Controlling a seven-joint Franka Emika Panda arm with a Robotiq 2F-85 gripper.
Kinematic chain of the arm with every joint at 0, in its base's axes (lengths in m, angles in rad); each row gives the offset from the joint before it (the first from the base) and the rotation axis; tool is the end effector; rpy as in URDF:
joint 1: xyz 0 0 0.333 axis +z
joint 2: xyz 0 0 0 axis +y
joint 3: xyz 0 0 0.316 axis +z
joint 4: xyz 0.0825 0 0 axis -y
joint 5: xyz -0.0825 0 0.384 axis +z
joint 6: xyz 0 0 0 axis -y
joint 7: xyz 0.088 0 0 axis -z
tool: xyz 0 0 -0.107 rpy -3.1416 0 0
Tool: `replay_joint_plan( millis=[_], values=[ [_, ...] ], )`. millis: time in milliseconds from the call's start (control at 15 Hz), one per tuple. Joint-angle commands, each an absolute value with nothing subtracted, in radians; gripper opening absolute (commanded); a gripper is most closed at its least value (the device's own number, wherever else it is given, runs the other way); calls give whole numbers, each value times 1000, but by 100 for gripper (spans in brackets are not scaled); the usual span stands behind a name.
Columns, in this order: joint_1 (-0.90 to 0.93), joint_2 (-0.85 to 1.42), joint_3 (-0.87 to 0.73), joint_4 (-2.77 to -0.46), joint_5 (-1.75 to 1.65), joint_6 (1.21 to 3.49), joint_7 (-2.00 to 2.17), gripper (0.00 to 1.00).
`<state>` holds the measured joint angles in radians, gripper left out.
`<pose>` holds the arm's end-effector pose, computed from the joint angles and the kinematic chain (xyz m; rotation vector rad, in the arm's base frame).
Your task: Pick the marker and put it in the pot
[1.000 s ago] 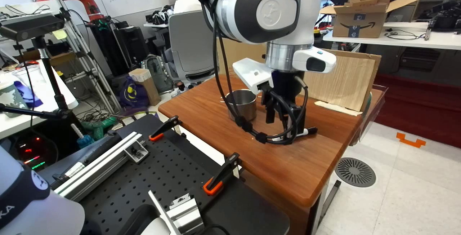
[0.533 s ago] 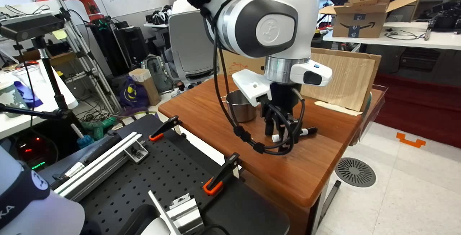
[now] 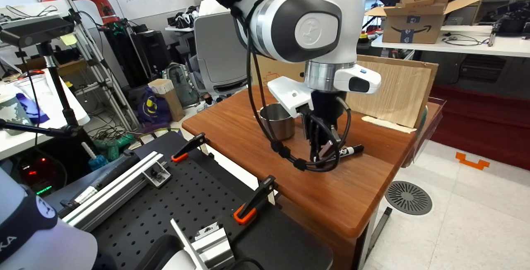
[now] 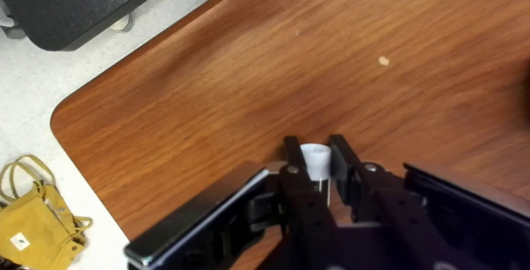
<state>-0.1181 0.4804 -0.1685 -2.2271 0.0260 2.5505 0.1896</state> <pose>0.5041 -0.1538 0.1456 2.9837 -0.7396 -0.2351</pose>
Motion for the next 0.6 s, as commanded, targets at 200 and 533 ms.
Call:
replay_joint_plan(
  millis=[200, 533],
  values=[
    [-128, 467, -154, -2229, 44, 2537, 160, 5],
    [-163, 381, -102, -2242, 110, 2472, 68, 5]
  ],
)
